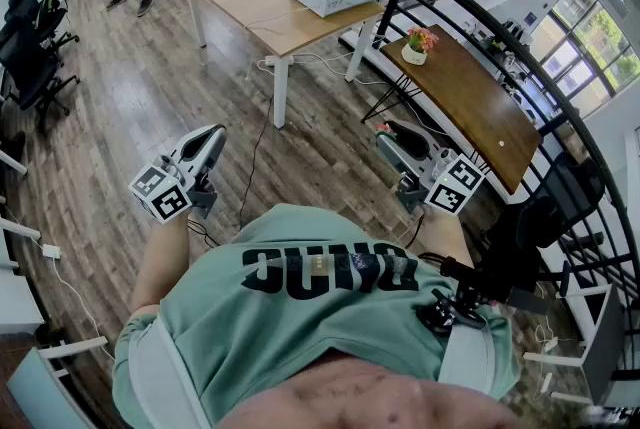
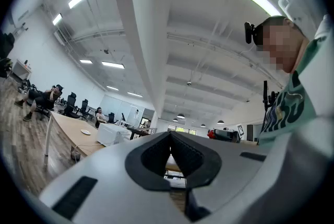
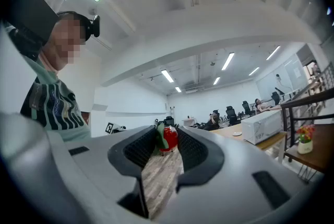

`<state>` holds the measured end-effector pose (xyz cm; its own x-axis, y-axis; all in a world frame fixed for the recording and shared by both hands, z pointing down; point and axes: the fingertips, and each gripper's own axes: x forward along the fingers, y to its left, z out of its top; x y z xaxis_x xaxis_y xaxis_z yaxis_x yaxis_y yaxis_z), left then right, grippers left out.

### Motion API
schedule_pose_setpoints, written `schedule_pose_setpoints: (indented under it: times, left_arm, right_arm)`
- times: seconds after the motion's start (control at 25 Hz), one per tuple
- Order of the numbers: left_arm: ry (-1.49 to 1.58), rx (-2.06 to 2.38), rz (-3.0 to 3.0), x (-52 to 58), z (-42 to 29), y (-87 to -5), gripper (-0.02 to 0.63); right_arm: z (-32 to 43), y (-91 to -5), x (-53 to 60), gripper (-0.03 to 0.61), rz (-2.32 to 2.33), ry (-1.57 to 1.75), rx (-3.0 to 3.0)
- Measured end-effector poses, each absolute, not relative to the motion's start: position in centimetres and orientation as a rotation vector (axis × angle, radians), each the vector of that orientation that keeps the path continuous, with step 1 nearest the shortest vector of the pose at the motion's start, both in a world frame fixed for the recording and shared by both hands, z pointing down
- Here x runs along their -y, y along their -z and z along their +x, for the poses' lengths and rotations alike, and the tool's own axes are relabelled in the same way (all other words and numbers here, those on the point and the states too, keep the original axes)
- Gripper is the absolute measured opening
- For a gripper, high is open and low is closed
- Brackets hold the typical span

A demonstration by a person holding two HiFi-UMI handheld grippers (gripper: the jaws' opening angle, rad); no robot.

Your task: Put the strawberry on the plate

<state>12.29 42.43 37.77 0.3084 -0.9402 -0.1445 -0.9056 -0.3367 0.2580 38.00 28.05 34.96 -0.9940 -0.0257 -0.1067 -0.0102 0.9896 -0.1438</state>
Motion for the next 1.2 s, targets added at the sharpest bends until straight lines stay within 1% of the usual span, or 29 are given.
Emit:
schedule_pose_setpoints:
  times: [0.36, 0.6, 0.88, 1.2]
  left_arm:
    - [0.410, 1.762, 2.421, -43.3, 14.2, -37.4, 0.003]
    - [0.411, 1.758, 2.416, -43.8, 15.3, -37.5, 0.003]
    - [0.407, 1.726, 2.436, -42.6, 18.1, -37.2, 0.003]
    - [0.420, 1.673, 2.471, -39.1, 23.9, -37.9, 0.003]
  right_arm:
    - [38.9, -34.2, -28.4, 0.138, 0.024, 0.183, -3.023]
    - [40.1, -34.3, -29.3, 0.138, 0.065, 0.217, -3.010]
    - [43.1, -34.5, -28.7, 0.140, 0.037, 0.215, -3.004]
    - [49.2, -35.3, -26.9, 0.140, 0.020, 0.179, -3.027]
